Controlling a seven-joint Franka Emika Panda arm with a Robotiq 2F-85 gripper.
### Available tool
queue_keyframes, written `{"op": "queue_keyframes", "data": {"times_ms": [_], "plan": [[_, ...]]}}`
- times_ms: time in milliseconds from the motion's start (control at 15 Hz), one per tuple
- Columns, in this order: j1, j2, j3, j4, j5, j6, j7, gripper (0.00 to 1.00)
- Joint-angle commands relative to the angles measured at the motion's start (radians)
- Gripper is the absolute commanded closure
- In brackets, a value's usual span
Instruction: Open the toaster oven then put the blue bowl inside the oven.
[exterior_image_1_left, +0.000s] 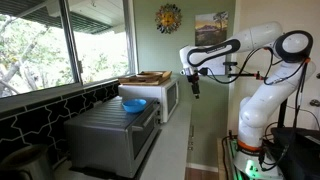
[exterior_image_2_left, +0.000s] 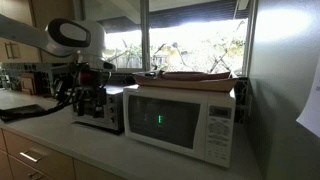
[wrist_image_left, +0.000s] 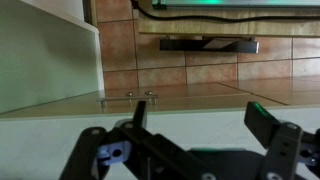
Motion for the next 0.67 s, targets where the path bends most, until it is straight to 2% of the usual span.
{"op": "queue_keyframes", "data": {"times_ms": [0,200,467,600], "plan": [[0.018,-0.001,-0.014,0.002,-0.006,-0.004,0.008,0.0],[0.018,-0.001,-0.014,0.002,-0.006,-0.004,0.008,0.0],[0.095,-0.018,0.056,0.043,0.164,-0.051,0.081,0.0],[0.122,-0.009,0.111,0.083,0.288,-0.104,0.204,0.0]]}}
